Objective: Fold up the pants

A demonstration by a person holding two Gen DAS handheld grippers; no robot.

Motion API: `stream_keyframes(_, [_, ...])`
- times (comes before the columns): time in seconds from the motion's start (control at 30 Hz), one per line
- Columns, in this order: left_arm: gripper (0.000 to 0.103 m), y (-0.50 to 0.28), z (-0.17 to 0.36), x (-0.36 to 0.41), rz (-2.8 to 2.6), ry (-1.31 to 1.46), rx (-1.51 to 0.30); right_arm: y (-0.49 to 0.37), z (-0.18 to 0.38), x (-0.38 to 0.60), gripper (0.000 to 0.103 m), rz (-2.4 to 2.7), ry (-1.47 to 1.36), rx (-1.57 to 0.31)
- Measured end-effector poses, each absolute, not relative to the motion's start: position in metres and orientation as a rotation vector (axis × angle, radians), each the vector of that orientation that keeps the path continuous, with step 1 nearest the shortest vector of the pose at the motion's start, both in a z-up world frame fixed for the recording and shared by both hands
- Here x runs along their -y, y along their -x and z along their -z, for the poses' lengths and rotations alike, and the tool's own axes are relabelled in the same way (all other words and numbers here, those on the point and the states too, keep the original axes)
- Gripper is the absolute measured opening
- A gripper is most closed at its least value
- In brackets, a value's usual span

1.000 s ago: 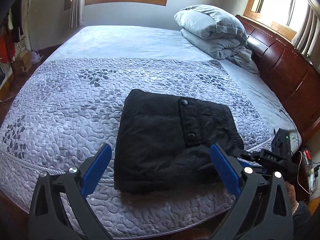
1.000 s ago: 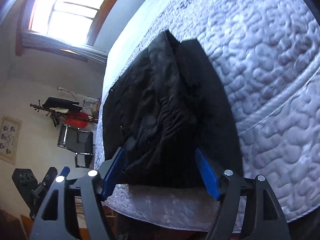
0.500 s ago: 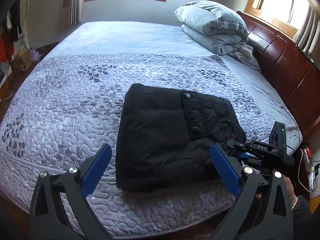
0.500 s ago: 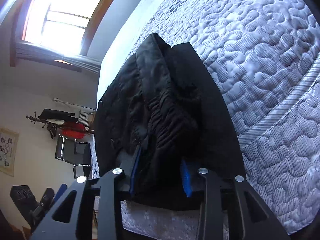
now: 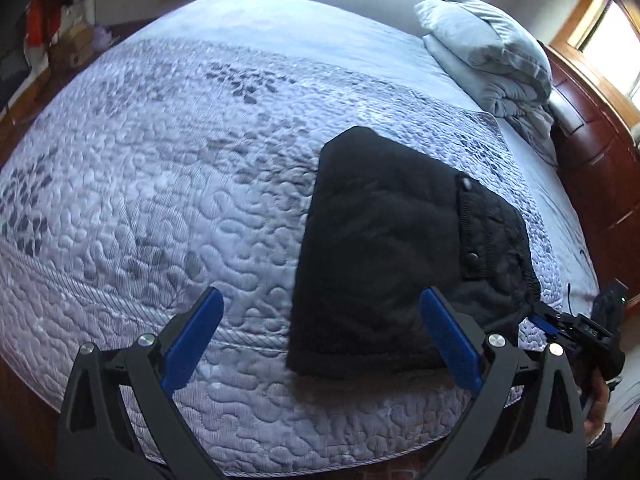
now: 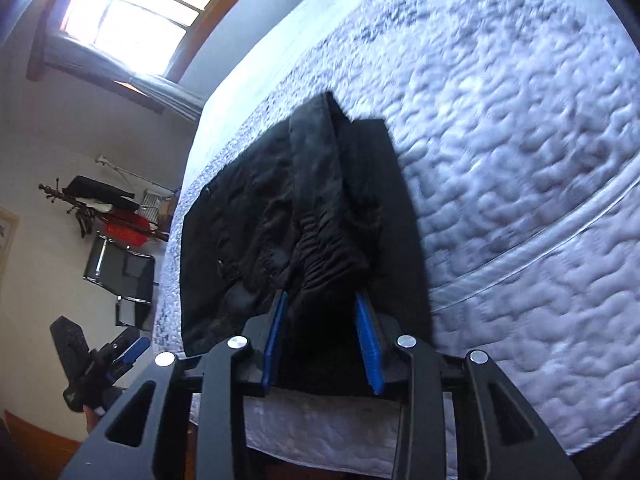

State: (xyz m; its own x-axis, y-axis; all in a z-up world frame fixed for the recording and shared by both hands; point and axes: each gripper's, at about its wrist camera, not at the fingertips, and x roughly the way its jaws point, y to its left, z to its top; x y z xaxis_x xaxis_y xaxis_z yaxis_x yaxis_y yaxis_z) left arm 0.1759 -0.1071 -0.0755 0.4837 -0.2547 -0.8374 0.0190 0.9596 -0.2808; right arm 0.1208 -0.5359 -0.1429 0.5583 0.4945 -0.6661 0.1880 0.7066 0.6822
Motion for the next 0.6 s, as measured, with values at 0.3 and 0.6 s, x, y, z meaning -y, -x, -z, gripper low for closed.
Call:
stream_keyframes(0.3, [0.098,-0.178,0.088,0.097,0.180,0.328,-1.102,-0.108,0.119,0.572,0.095,-0.142,-0.708,-0.902])
stream_keyframes(0.6, [0.098,-0.214,0.111,0.110,0.366,0.440,-1.172,-0.143,0.142,0.596,0.099,-0.215,-0.873,-0.974])
